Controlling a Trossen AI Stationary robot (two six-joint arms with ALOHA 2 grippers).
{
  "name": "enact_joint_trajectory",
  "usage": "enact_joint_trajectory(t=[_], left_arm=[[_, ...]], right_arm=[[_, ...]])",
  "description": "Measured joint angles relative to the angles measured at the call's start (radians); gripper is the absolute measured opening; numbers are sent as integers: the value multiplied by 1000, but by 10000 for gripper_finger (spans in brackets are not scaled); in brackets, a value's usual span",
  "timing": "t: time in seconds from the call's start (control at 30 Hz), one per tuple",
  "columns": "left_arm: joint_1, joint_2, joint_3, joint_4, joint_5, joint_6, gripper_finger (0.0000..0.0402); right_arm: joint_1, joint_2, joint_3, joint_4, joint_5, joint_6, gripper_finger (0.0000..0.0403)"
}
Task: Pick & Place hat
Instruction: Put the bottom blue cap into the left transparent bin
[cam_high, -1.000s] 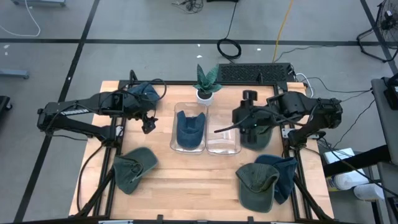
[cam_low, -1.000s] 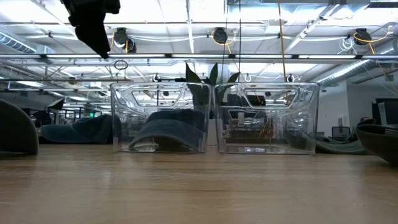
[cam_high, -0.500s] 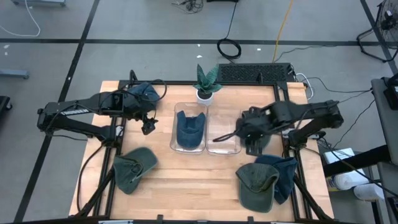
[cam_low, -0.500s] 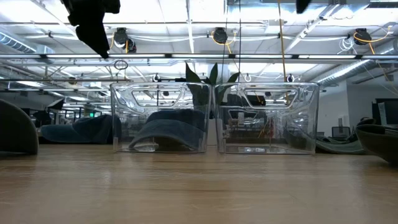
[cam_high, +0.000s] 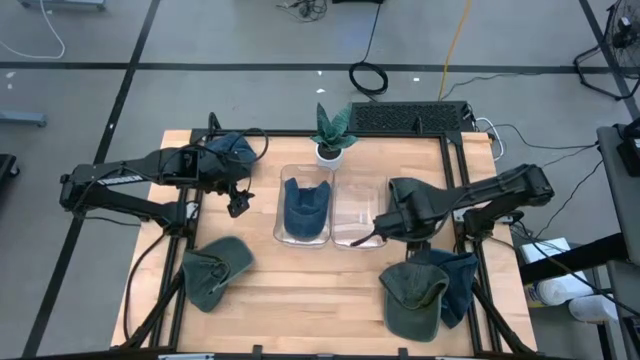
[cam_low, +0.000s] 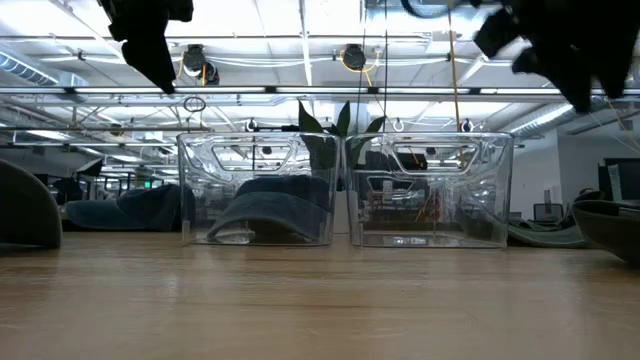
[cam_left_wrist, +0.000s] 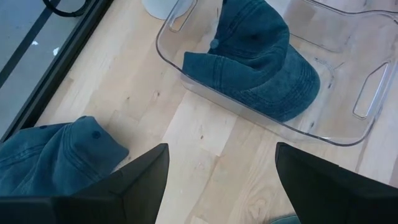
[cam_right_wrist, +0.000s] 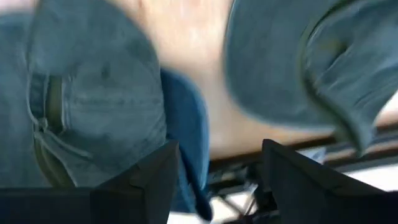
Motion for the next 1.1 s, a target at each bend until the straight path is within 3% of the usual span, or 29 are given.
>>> enact_joint_trajectory(t=[0.47,1.1], left_arm=[[0,0,0,0,19,24,294],[0,0,0,0,19,27,294]], right_arm=[[-21,-104,-253,109,-183,157,220],[-47,-133,-520,362,-237,86,220]])
